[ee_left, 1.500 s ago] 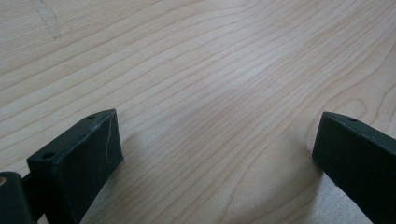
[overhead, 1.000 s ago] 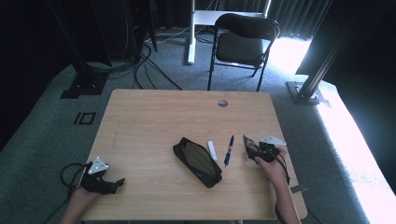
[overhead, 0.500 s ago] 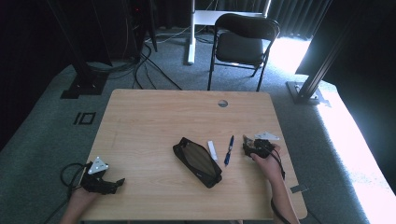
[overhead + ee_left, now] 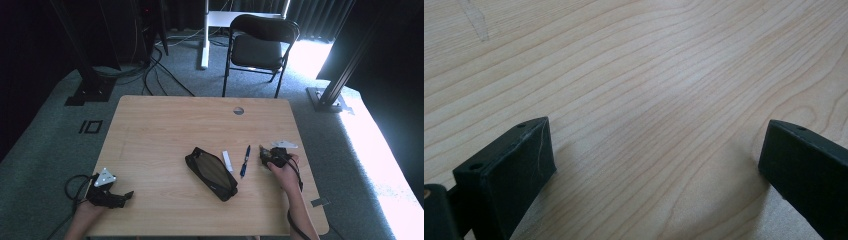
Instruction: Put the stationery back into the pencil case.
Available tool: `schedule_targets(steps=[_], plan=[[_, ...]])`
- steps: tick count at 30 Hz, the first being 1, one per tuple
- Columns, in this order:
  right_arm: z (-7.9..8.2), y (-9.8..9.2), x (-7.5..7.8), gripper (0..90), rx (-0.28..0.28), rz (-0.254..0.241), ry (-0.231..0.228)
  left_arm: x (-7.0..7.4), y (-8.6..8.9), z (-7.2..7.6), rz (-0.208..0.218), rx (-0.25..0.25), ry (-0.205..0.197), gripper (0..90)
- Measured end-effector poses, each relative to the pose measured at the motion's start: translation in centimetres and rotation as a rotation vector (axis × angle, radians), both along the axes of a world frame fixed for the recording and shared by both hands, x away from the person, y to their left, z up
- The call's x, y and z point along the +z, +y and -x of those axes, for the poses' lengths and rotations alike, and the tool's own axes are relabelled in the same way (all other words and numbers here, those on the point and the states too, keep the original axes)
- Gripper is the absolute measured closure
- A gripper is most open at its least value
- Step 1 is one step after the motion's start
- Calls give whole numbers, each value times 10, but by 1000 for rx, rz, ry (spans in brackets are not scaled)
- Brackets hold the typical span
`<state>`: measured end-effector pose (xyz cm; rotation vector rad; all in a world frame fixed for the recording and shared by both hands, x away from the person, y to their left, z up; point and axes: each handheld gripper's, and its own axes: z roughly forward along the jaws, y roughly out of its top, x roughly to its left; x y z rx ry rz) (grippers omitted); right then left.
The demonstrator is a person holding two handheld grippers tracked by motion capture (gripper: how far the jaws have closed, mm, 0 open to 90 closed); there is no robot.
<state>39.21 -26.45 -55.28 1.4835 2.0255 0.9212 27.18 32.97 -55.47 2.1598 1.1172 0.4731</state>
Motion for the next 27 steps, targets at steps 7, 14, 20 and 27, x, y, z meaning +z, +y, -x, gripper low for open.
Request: schedule_targets(steps=[7,14,20,27], plan=[[3,-1,5,498,14,2,3,0,0,0,-1,3,-1,16],[8,-2,17,499,14,-8,-9,0,0,0,-1,2,0,16],[13,2,32,500,29,-2,-18,0,0,0,-1,3,-1,16],[22,15,51,501,76,-6,-45,0,0,0,-1,3,-1,16]])
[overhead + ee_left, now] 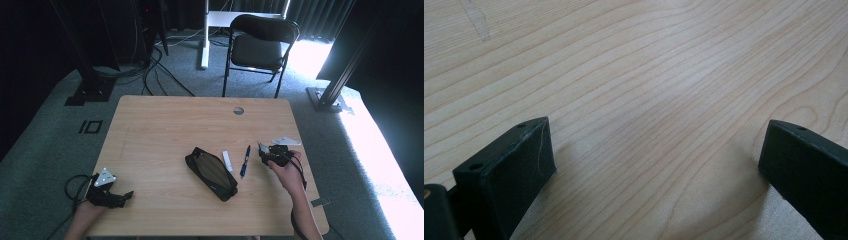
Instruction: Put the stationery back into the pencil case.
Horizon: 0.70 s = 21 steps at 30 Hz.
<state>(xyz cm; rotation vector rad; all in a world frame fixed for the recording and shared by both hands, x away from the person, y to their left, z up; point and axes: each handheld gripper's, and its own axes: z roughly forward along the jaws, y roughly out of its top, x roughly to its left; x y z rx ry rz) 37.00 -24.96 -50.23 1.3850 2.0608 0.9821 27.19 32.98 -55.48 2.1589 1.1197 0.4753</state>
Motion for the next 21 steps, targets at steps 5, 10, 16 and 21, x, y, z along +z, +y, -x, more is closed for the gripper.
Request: schedule_targets(steps=[5,10,16,21], plan=[[6,11,12,502,37,-10,-19,0,0,0,0,0,0,16],[14,26,27,502,84,-19,-45,0,0,0,0,0,0,16],[26,45,44,502,149,-25,-79,0,0,0,0,0,0,16],[35,65,53,502,196,-17,-93,0,0,0,1,1,0,16]])
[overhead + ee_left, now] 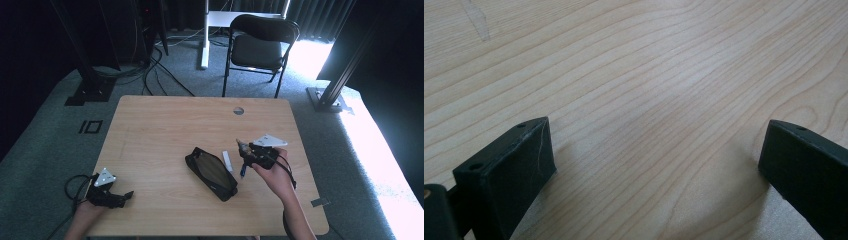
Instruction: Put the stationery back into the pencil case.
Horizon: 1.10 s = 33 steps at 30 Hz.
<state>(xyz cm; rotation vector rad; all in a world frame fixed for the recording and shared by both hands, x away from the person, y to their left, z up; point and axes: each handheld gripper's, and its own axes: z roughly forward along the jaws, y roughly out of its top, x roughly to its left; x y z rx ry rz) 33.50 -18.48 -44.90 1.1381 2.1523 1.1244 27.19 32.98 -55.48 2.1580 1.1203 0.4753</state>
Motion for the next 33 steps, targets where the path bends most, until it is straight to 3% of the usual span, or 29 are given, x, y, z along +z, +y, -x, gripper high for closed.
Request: schedule_targets(steps=[18,33], plan=[[24,51,10,503,113,-7,16,0,0,0,-1,-1,0,16],[22,86,-1,503,194,37,67,0,0,0,0,0,0,16]])
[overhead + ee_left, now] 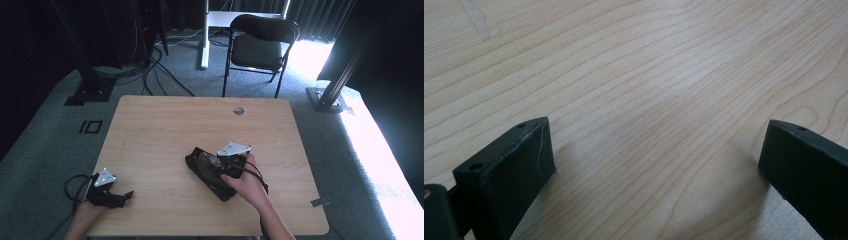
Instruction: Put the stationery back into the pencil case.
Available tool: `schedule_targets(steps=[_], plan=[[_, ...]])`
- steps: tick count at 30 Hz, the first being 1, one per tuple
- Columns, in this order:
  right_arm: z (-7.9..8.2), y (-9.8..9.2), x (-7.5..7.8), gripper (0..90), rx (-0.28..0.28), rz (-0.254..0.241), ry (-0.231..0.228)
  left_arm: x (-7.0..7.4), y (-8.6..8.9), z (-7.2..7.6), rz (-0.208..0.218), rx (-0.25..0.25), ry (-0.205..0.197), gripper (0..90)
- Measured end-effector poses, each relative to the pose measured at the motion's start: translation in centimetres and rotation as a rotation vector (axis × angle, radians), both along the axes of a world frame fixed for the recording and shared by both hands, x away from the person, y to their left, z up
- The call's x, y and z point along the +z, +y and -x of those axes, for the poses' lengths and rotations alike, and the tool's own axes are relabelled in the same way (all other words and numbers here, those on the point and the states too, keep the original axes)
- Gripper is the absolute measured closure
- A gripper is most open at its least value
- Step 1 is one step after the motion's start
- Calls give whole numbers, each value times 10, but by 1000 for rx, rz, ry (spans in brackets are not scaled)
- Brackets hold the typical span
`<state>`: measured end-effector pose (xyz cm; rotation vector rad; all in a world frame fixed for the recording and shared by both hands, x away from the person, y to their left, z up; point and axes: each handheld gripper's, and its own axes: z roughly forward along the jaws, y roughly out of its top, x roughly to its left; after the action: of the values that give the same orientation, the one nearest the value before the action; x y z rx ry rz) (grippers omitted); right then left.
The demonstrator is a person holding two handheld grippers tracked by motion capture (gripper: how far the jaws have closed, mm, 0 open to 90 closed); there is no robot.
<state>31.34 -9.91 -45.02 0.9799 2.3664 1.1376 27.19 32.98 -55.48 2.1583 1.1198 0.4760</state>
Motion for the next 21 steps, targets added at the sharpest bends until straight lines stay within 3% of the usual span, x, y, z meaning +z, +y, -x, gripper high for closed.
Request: schedule_targets(steps=[8,21], plan=[[-4,12,-9,504,27,24,27,0,0,0,0,0,0,16],[-12,21,-25,504,25,87,68,0,0,0,0,0,0,16]])
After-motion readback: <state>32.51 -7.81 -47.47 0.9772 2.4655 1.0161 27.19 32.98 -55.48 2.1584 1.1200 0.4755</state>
